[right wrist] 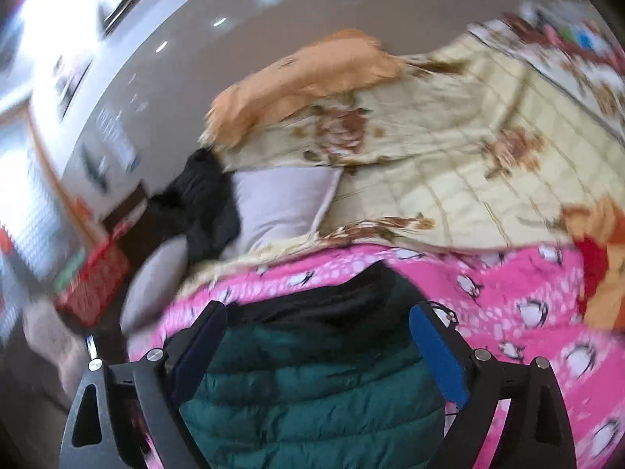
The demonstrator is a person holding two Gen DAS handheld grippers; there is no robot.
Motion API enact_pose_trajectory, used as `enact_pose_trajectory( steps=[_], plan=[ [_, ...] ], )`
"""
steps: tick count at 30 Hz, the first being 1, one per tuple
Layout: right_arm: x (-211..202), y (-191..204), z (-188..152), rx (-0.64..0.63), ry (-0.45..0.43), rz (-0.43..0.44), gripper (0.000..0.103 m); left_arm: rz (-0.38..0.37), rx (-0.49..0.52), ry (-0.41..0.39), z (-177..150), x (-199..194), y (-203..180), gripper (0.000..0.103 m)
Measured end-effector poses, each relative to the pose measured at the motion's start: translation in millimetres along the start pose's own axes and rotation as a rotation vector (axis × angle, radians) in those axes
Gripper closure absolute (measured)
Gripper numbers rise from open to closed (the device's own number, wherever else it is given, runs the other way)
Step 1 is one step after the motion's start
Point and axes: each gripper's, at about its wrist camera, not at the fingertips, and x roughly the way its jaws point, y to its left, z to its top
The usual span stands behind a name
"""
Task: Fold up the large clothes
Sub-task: 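Lift the hem with both grippers and fold it toward the collar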
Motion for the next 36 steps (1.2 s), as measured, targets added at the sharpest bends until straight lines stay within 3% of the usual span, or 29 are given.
enact_pose_trajectory(
  steps=[4,6,8,11,14,16,18,20,24,30,36],
  plan=[
    [17,51,-29,-0.155,0.072,0.058,0.012,-0.015,-0.023,0.008,0,-1,2,0.083],
    [40,82,-50,-0.229,0.146,0.085,0.024,-0.019,-0.029,0.014,0,-2,3,0.083],
    [65,110,-72,-0.296,0.198,0.108,0.027,-0.021,-0.026,0.020,1,-4,3,0.083],
    [105,133,-93,-0.380,0.221,0.036,0.028,-0.045,-0.032,0.045,4,-9,7,0.082],
    [144,129,-100,-0.354,0.237,-0.021,0.028,-0.130,-0.104,0.058,10,-22,22,0.074],
    [164,120,-103,-0.306,0.244,-0.046,0.028,-0.178,-0.129,0.055,14,-33,29,0.060],
    [177,115,-102,-0.277,0.238,-0.070,0.028,-0.157,-0.115,0.014,18,-51,31,0.042],
    [189,111,-100,-0.265,0.228,-0.102,0.027,-0.163,-0.102,-0.034,21,-68,32,0.039],
    [207,113,-102,-0.297,0.222,-0.159,0.026,-0.183,-0.073,-0.043,22,-87,25,0.039],
    [177,114,-89,-0.264,0.199,-0.122,0.026,-0.136,-0.017,-0.021,5,-74,2,0.039],
    [117,87,-71,-0.280,0.118,-0.180,0.026,-0.078,-0.016,0.003,-3,-38,-11,0.039]
  ],
)
